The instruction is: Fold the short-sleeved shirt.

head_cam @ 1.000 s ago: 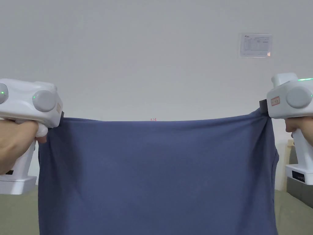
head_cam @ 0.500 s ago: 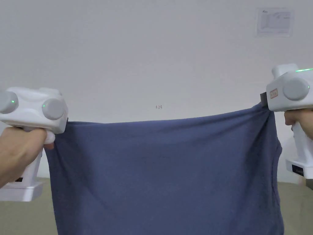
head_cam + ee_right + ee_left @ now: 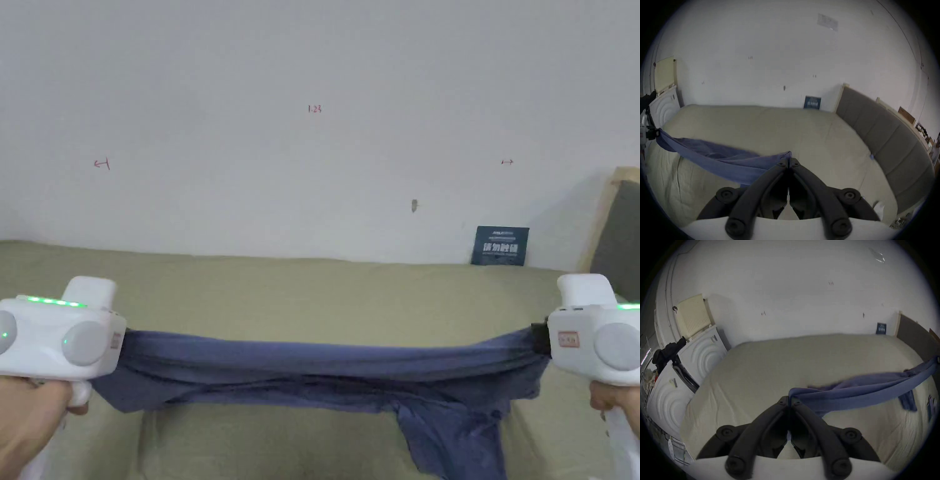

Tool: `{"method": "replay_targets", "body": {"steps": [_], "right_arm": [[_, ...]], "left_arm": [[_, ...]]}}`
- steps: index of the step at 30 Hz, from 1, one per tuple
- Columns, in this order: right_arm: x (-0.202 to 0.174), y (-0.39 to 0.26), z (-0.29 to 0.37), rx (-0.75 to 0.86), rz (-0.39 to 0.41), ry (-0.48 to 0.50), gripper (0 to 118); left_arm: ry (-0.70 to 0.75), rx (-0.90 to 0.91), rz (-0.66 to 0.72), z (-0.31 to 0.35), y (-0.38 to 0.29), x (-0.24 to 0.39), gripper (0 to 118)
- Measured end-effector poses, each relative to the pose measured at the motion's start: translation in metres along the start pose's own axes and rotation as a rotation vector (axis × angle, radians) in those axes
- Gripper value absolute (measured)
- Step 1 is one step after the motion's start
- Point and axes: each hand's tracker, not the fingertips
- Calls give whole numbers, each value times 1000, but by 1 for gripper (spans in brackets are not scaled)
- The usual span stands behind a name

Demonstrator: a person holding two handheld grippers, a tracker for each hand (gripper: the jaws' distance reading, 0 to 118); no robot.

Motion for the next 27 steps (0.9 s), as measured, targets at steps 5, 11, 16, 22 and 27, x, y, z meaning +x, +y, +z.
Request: {"method": "replay_targets", "body": {"steps": [5,11,16,22,27], "right_arm": [[10,-88,33,-90,-15,65,0],[17,-189,102,-129,-17,106,0],[28,-243,148,-160,-30,124,0],[37,-284,193,-174,-55,139,0],[42,-298,202,-187,-80,134,0]], "left_arm": [[-38,-66,19,29,-88,-13,2],[-69,-129,52,84,-175,-32,2],[-79,-142,60,134,-226,-49,2],[-83,-142,29,183,-268,-57,2],[-104,-154,35,197,-282,-60,2]]}}
